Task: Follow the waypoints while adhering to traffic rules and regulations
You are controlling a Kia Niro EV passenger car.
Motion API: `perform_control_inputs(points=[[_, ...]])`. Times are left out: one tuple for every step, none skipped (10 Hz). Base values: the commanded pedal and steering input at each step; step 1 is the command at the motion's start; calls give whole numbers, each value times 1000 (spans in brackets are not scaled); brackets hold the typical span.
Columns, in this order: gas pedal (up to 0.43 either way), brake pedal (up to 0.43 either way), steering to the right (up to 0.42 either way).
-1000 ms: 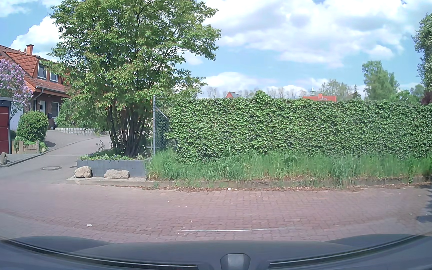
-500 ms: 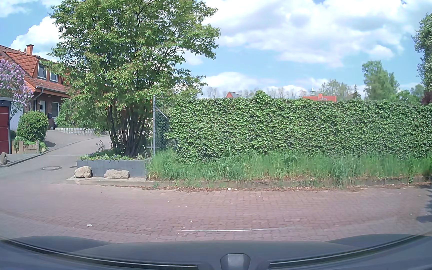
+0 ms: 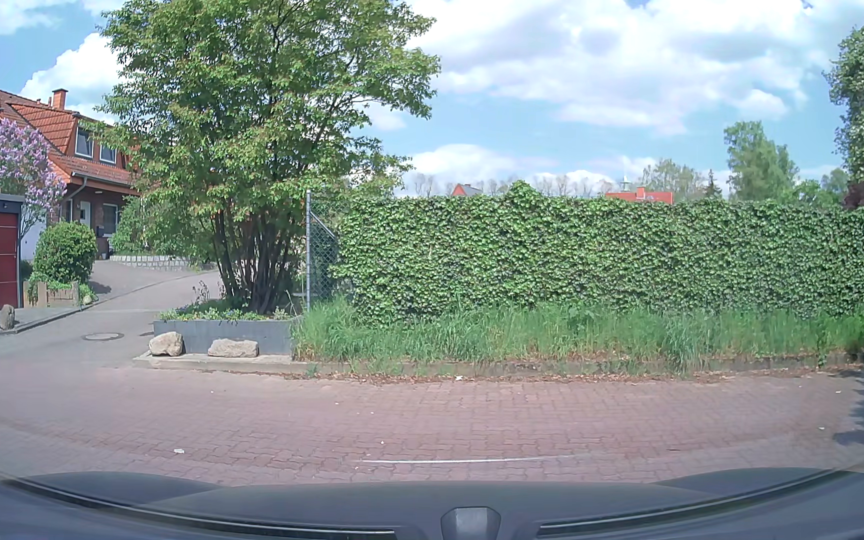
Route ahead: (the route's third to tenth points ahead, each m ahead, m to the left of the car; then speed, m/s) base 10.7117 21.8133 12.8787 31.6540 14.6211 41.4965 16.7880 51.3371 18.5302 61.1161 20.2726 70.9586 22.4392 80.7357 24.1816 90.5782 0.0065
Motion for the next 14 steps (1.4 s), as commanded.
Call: perform_control_inputs(points=[[0,37,-43],[0,24,-49],[0,30,-57],[0,30,-62],[0,30,-70],[0,37,-80],[0,37,-91],[0,37,-112],[0,37,-132],[0,37,-150],[0,37,-171],[0,37,-187],[0,37,-199],[0,37,-212]])
